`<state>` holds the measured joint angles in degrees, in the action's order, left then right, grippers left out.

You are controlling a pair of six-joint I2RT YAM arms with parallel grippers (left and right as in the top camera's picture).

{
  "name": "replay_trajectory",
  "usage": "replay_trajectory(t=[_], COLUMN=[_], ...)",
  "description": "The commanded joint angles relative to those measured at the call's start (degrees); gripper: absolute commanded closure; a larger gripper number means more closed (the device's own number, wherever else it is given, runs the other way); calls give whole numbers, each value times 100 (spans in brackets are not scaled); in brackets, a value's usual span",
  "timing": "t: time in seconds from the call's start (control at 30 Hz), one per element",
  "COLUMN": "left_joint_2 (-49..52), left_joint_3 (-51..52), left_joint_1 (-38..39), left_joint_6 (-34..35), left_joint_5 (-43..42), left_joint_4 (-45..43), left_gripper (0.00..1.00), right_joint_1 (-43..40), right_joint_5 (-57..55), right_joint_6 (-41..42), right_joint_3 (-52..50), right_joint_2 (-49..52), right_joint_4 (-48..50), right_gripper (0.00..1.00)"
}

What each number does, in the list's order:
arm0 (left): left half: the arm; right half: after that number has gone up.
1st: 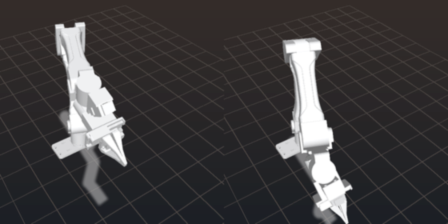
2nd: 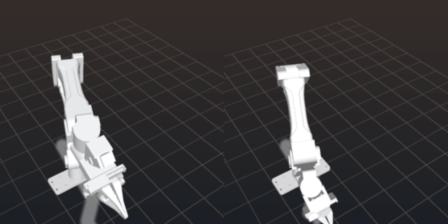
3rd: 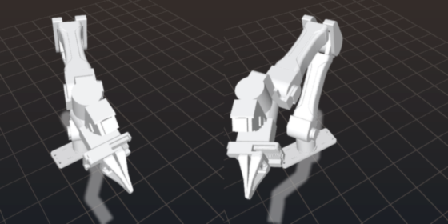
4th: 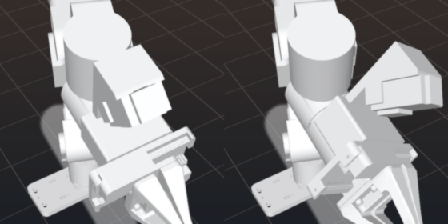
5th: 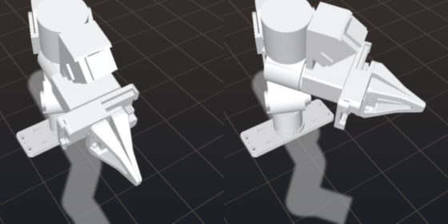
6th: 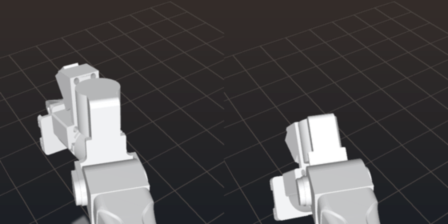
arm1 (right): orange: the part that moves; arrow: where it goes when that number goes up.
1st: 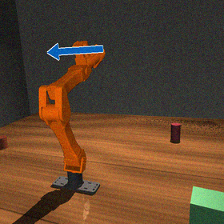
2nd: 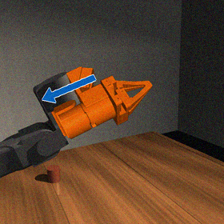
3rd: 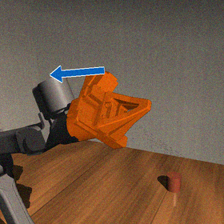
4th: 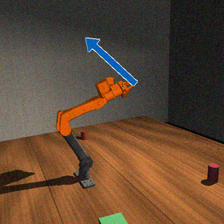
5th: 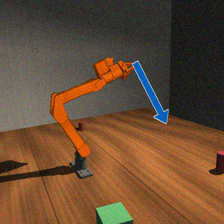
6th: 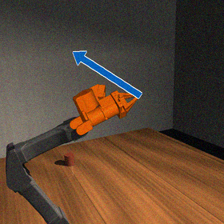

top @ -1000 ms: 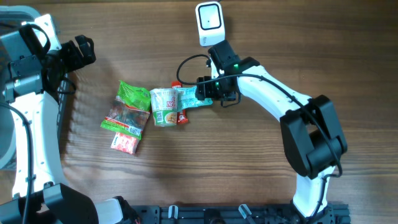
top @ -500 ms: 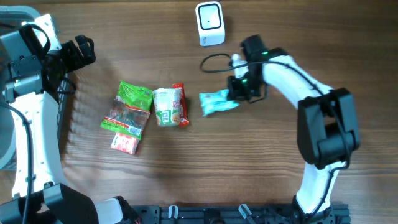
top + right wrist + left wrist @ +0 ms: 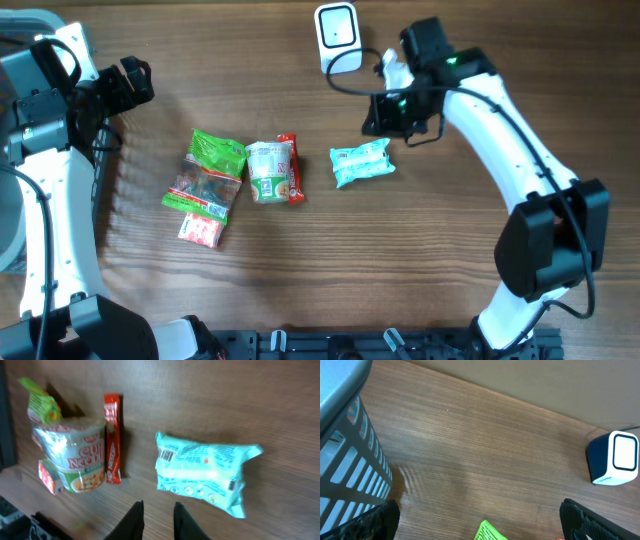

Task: Scan the item barcode
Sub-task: 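Lift the mint-green pack off the table with the right gripper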

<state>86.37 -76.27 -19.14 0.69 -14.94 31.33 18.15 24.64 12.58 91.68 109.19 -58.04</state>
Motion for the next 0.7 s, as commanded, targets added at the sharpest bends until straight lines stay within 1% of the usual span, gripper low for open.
replay_trajectory(t=[0.0, 0.07, 0.17, 0.23, 0.27, 0.3, 0.37, 0.43, 0.47, 0.5, 0.6, 0.67], left_joint_2=[2, 2, 2, 2, 2, 2, 2, 2, 2, 2, 2, 2], left_joint_3=[-68, -68, -68, -68, -68, -68, -68, -68, -68, -68, -68, -68], left_joint_1=[-26, -26, -26, -26, -26, -26, -26, -26, -26, -26, -26, -26], left_joint_6=[-28, -28, -28, -28, -28, -28, -28, -28, -28, -28, -28, -28], left_joint_5=[-66, -66, -66, -66, -66, -66, -66, -66, -68, -66, -66, -68], left_joint_4=[-20, -20, -20, -20, -20, -20, -20, -20, -20, -20, -20, -20], left_gripper=[0, 0, 0, 0, 0, 0, 0, 0, 0, 0, 0, 0], right_joint_1=[378, 555, 837, 907, 905, 903, 879, 822, 800, 763, 719, 697], right_joint_5=[-7, -168, -522, -538, -511, -446, 310, 501, 492, 382, -260, -1130], right_joint_6=[634, 1034, 1989, 2328, 2337, 2291, 1515, 1237, 1099, 1078, 1200, 1204], right_joint_3=[-767, -1252, -2238, -2686, -2741, -2730, -2529, -2135, -1965, -1768, -1733, -1744], right_joint_2=[52, 55, 120, 122, 120, 114, -9, -249, -367, -555, -730, -728], right_joint_4=[634, 1235, 2476, 2935, 2876, 2837, 2697, 2260, 2109, 2000, 1969, 1672], right_gripper=[66, 65, 65, 67, 70, 70, 69, 68, 66, 64, 62, 54])
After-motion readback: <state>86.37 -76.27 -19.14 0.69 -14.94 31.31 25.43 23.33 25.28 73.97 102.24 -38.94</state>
